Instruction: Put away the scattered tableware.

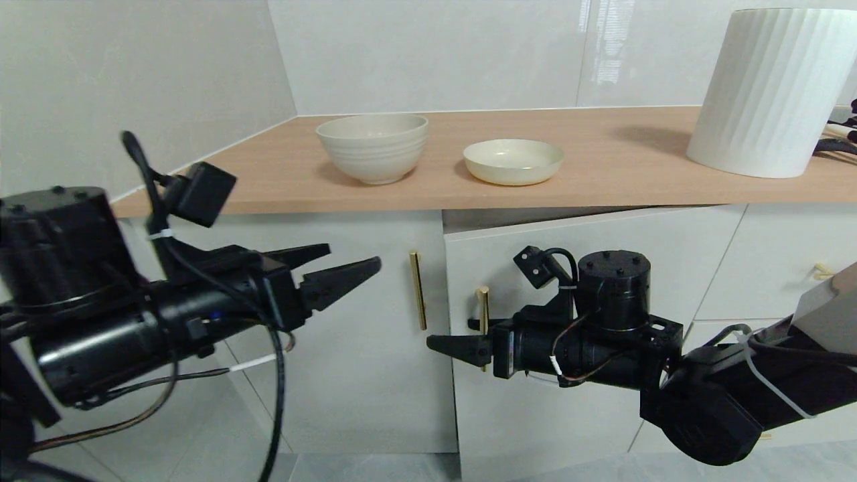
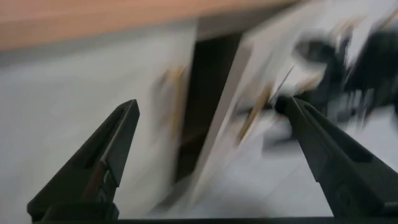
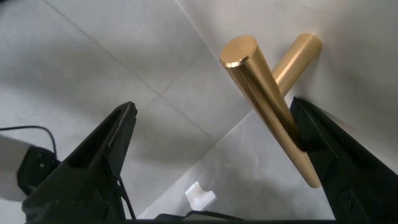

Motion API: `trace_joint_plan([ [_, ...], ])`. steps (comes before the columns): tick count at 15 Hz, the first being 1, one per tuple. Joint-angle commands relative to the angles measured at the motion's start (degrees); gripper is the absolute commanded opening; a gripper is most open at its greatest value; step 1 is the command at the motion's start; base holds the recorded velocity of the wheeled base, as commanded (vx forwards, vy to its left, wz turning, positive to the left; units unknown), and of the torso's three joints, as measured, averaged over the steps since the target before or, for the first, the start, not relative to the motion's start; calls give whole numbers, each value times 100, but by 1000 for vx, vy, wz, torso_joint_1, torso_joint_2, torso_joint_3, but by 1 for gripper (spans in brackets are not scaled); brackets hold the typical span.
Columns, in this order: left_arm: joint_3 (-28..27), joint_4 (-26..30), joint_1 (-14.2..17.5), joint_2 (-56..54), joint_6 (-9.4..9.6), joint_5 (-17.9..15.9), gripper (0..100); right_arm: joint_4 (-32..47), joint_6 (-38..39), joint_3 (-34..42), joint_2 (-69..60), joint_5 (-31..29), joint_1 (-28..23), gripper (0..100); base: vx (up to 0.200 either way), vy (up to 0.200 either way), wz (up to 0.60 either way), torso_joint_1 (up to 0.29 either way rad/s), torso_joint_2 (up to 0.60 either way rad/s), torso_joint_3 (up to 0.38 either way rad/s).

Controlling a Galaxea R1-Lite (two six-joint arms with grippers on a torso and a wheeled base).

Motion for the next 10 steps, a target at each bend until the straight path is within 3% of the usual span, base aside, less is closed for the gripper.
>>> trace_joint_plan([
  [1,-71,-385,-352,1185,-401,-47,100,9,-2,23,38,52,567,100,0,0,0,0,0,0],
  [3,-168,-367,-439,1431,-401,-179,100,0,-10,111,20,69,664,100,0,0,0,0,0,0],
  [4,-203,-367,-475,1423,-401,-188,0,0,-10,146,20,96,672,100,0,0,0,0,0,0],
  [8,-379,-358,-501,1247,-401,-188,0,-70,-10,269,3,175,778,100,0,0,0,0,0,0],
  [10,-186,-323,-501,807,-375,-170,0,-211,-10,296,29,175,795,100,0,0,0,0,0,0],
])
